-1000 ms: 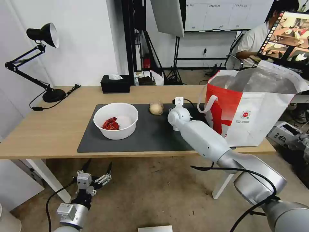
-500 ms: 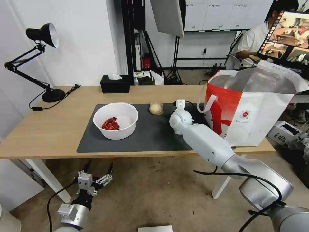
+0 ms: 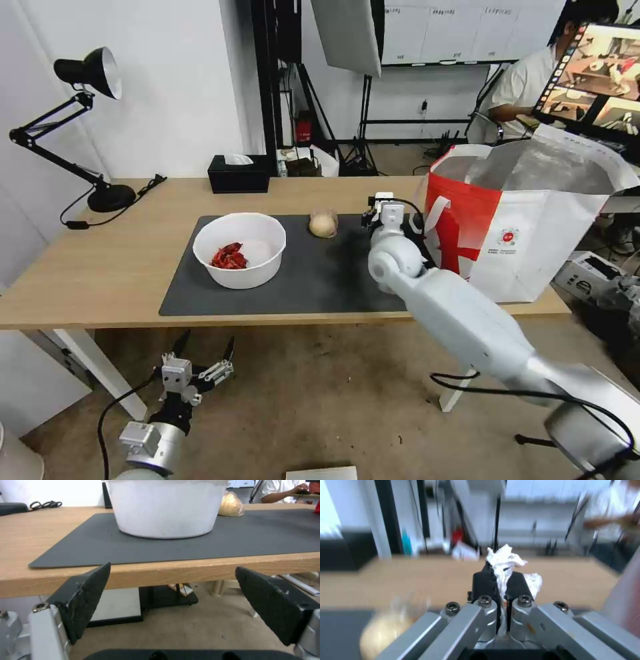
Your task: Pick up the trash from the table and place it into the takeout bag.
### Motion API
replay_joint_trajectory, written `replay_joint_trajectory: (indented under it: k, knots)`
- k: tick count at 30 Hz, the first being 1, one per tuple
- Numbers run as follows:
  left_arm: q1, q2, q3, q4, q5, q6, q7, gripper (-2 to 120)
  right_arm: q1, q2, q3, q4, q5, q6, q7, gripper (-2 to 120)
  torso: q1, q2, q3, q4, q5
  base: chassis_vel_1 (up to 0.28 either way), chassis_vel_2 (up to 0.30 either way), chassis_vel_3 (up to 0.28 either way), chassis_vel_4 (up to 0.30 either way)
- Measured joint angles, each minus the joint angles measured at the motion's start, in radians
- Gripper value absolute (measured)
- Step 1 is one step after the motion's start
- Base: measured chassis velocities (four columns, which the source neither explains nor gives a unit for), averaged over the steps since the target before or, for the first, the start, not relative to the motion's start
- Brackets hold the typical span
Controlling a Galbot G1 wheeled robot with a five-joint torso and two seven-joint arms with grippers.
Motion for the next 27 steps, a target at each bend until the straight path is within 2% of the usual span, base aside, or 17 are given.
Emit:
replay_joint_trajectory:
  k: [2,6,7,10,14,19,21,27]
  knots:
    - [0.004,0.0,-0.002,-0.001,0.0,0.0,0.0,100,-0.015,-0.004,0.01,0.021,-0.037,0.032,-0.003,0,0.0,0.0,0.0,0.0001,0.0001,0.0,0.0,0.0,0.0]
    - [0.009,-0.006,-0.003,-0.003,0.004,0.0,-0.001,100,-0.054,-0.01,0.034,0.064,-0.146,0.169,-0.037,0,0.0,0.0,0.0,0.0002,0.0,0.0,0.0,0.0,0.0]
    - [0.009,-0.006,-0.003,-0.003,0.004,0.0,-0.001,100,-0.054,-0.01,0.034,0.064,-0.146,0.169,-0.037,0,0.0,0.0,0.0,0.0002,0.0,0.0,0.0,0.0,0.0]
    - [0.011,-0.01,-0.001,-0.004,0.005,0.0,-0.001,100,-0.068,-0.011,0.051,0.063,-0.219,0.278,-0.076,0,0.0,0.0,0.0,0.0003,0.0,0.0,0.0,0.0,0.0]
    - [0.012,-0.012,-0.001,-0.005,0.006,-0.001,-0.001,100,-0.076,-0.012,0.079,0.07,-0.279,0.335,-0.084,0,0.0,0.0,0.0,0.0003,0.0,0.0,0.0,0.0,0.0]
    - [0.012,-0.013,0.0,-0.007,0.006,-0.002,-0.002,100,-0.077,-0.032,0.113,0.091,-0.332,0.347,-0.086,0,0.0,0.0,0.0,0.0004,0.0,0.0,0.0,0.0,0.0]
    - [0.011,-0.013,0.002,-0.009,0.006,-0.002,-0.002,100,-0.078,-0.057,0.145,0.102,-0.377,0.295,-0.045,0,0.0,0.0,0.0,0.0003,0.0,0.0,0.0,0.0,0.0]
    - [0.009,-0.012,0.007,-0.011,0.006,-0.002,-0.002,100,-0.072,-0.127,0.201,0.127,-0.35,0.182,0.026,0,0.0,0.0,0.0,0.0003,0.0002,0.0,0.0,0.0,0.0]
